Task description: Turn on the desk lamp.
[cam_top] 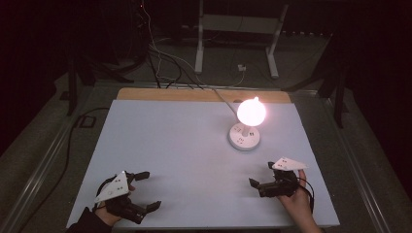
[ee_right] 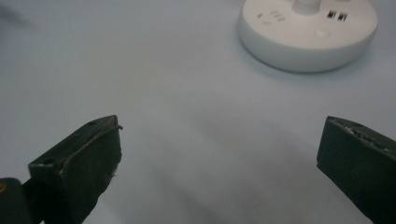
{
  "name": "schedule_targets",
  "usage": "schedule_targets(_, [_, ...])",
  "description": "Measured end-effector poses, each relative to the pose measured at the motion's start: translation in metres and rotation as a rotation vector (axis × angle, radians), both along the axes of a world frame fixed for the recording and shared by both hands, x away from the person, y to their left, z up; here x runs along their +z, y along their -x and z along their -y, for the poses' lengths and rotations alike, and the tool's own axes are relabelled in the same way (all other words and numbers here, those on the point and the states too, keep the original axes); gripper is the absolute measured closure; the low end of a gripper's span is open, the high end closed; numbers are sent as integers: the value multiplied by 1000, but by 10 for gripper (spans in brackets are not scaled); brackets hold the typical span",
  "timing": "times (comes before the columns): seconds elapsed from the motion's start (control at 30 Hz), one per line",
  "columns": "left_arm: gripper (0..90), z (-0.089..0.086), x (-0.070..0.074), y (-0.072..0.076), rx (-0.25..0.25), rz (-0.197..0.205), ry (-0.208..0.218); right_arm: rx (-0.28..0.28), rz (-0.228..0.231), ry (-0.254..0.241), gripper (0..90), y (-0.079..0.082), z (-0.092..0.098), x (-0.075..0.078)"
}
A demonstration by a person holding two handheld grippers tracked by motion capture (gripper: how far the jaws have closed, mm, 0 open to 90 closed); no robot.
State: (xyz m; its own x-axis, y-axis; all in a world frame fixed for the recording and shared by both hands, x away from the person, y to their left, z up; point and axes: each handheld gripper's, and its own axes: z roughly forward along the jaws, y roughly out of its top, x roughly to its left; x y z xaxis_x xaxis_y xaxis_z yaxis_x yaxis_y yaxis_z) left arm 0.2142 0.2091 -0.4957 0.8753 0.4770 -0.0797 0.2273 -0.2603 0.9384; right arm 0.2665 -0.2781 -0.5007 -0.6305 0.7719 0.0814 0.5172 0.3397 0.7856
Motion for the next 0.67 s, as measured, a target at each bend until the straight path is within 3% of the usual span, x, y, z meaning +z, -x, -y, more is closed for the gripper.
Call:
schedule_targets(0.4, [3, 0, 0, 0, 1, -1, -4, -30, -25, 29, 0, 21, 25, -11])
schedule_targets(0.67, [3, 1, 0, 0, -1, 2, -8, -34, -34, 44, 0, 22, 29, -14])
